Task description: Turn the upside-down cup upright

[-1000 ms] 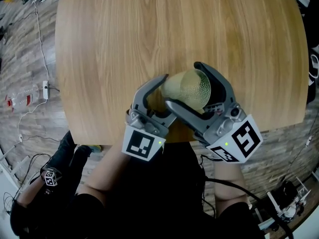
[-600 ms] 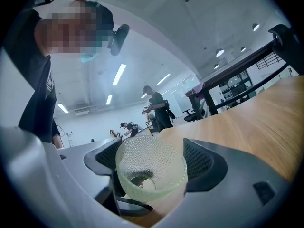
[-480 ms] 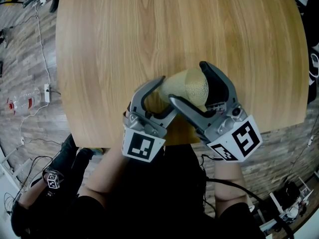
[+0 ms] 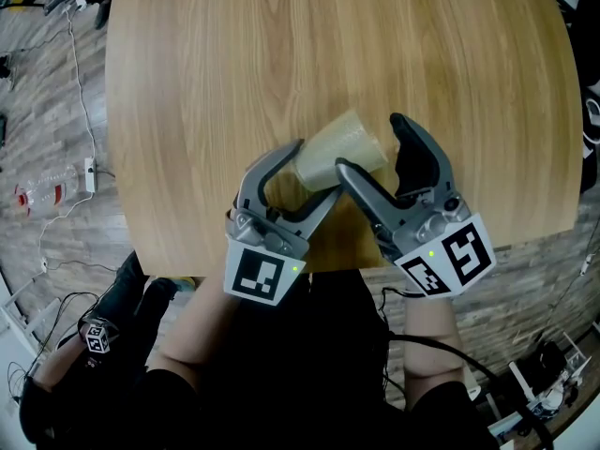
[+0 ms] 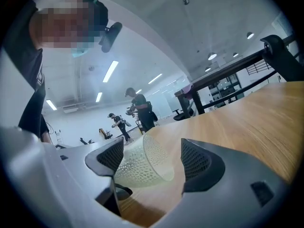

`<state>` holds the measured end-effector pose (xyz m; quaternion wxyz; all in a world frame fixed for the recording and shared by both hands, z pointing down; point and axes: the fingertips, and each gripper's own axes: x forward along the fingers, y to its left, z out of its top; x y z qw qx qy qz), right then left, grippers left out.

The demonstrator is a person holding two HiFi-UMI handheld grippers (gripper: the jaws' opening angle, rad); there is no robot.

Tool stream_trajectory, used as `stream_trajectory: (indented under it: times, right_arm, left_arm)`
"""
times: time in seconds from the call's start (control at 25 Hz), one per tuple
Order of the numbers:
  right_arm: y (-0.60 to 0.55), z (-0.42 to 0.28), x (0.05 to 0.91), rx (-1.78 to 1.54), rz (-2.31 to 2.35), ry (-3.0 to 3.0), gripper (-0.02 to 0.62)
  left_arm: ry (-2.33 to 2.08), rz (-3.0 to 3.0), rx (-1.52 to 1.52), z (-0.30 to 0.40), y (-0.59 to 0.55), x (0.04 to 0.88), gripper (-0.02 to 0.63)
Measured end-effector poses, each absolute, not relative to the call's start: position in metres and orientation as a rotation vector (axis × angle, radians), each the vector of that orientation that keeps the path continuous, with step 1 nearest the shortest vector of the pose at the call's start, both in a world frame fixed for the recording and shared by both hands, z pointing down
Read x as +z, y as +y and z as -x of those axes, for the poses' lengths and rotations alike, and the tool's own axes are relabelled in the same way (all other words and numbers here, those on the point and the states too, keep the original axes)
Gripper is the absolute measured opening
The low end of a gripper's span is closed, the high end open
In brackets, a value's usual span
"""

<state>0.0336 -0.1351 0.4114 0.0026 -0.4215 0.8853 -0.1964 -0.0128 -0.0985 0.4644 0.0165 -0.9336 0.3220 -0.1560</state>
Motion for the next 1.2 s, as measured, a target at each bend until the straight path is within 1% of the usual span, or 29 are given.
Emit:
stream_trajectory:
  times: [0.64, 0.76, 0.84, 0.96, 1.0, 1.12, 1.2]
  right_arm:
    - [-0.148, -0.054, 0.455, -0.663, 1.529, 2.744, 0.380]
    - [-0.148, -0.055, 0.461, -0.641, 1.572, 2.759, 0.369]
    - [-0.148, -0.056, 0.463, -0.618, 1.607, 2.760, 0.325]
    - [-0.148, -0.058, 0.466, -0.569, 1.691, 2.757, 0.155]
    - [-0.148, -0.057, 0.467, -0.553, 1.714, 2.763, 0.117]
    - [-0.147, -0.052, 0.472, -0.527, 1.745, 2.795, 0.050]
    - [-0.146, -0.049, 0.475, -0.529, 1.742, 2.810, 0.026]
  left_arm:
    - [0.950, 2.911, -0.529, 0.013, -0.095, 0.468, 0.296]
    - [0.957, 2.915, -0.522, 0.014, -0.095, 0.467, 0.295]
    - [0.965, 2.921, -0.520, 0.015, -0.095, 0.466, 0.293]
    - [0.964, 2.924, -0.509, 0.012, -0.098, 0.462, 0.293]
    - [0.959, 2.926, -0.508, 0.011, -0.098, 0.461, 0.293]
    - [0.950, 2.930, -0.506, 0.008, -0.098, 0.459, 0.291]
    - [0.950, 2.930, -0.499, 0.005, -0.099, 0.458, 0.290]
